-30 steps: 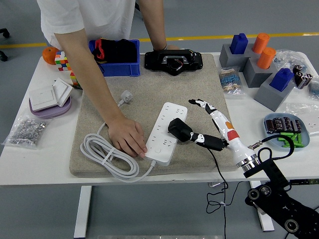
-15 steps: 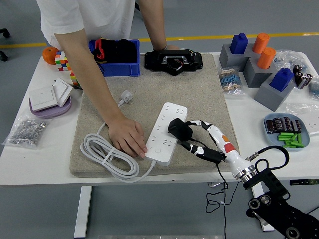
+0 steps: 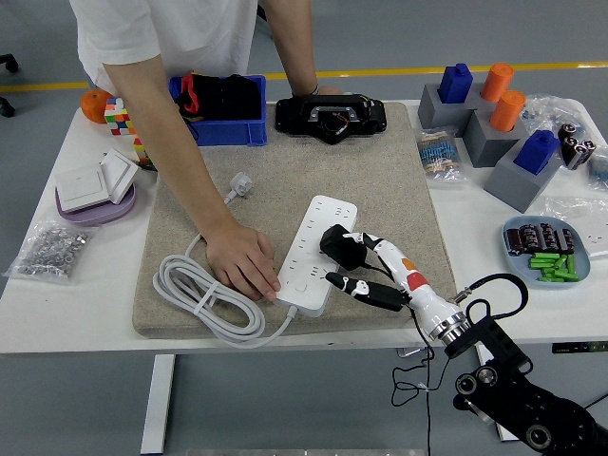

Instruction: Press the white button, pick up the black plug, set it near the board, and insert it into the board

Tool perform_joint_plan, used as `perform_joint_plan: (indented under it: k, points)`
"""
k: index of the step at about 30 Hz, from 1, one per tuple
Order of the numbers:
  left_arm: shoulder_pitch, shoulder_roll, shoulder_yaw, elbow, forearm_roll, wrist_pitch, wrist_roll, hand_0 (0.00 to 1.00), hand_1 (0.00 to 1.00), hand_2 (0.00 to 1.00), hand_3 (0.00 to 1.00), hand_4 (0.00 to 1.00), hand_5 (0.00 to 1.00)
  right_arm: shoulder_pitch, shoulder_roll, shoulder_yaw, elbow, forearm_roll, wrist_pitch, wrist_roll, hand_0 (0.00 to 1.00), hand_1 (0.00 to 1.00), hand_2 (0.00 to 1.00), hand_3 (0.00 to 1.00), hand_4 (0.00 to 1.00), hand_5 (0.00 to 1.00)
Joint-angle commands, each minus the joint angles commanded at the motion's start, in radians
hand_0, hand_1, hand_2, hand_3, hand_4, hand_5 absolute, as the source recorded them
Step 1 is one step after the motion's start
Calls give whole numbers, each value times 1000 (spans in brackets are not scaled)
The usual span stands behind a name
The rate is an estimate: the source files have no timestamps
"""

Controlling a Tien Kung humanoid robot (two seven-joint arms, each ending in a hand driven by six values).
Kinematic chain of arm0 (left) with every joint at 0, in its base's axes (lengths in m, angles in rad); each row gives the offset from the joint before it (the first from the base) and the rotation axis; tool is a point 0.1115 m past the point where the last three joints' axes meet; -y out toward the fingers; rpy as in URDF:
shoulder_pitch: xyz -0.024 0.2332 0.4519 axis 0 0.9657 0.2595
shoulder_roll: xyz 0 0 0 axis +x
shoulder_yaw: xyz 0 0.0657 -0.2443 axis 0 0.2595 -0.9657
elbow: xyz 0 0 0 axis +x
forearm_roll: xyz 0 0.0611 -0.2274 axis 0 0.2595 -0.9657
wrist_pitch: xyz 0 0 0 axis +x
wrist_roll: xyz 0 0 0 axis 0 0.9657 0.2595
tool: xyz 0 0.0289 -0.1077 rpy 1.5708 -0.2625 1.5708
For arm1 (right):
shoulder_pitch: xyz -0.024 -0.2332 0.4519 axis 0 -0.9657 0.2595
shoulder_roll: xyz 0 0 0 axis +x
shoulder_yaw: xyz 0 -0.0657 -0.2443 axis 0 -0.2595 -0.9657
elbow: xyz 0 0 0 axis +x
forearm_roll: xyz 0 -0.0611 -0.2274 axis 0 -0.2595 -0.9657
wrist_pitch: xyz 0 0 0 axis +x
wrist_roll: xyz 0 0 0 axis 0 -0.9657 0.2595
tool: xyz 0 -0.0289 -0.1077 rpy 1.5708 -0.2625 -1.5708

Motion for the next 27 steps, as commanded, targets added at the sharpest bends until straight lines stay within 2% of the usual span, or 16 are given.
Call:
perform_joint_plan:
  k: [15, 27]
  points:
    - [0, -1, -4, 0, -8, 2, -1, 706, 662, 583, 679, 654, 278, 24, 15, -25, 5, -2, 8, -9, 972, 872, 813, 765, 998, 796]
    - [-2, 0, -8, 0, -12, 4, -2, 706, 662, 582, 679, 654, 278, 71, 43, -54, -27, -4, 17, -21, 970, 868, 811, 764, 998, 791]
